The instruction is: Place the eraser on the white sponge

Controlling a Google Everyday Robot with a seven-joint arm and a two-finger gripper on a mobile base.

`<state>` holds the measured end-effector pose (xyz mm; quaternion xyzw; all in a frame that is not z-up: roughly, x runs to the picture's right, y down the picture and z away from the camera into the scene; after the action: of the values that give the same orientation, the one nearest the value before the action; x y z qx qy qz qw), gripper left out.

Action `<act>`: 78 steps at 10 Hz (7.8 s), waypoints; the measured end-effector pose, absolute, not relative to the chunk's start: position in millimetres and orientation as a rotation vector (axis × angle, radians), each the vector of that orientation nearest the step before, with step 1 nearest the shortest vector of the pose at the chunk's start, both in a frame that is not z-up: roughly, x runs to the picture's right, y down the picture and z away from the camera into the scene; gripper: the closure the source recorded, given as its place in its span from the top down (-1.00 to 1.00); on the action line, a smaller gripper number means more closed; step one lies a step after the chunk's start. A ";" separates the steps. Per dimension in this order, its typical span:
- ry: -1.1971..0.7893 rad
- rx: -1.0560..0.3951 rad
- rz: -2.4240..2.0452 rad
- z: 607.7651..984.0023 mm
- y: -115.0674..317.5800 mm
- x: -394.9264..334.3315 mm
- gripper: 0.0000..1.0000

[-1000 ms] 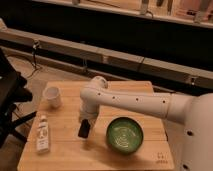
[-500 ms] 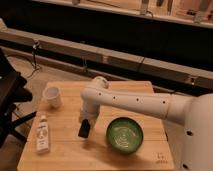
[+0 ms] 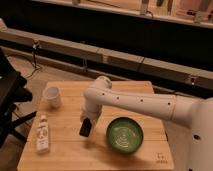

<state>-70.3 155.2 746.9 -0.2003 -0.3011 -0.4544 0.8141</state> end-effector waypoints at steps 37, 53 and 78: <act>-0.467 -0.203 -0.639 810.9 23.2 113.5 -0.66; -0.432 -0.206 -0.543 842.6 37.6 152.2 -0.66; -0.384 -0.213 -0.483 861.7 49.0 180.8 0.58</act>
<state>180.8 49.0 861.7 -0.1045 -0.1884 -0.2371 0.9473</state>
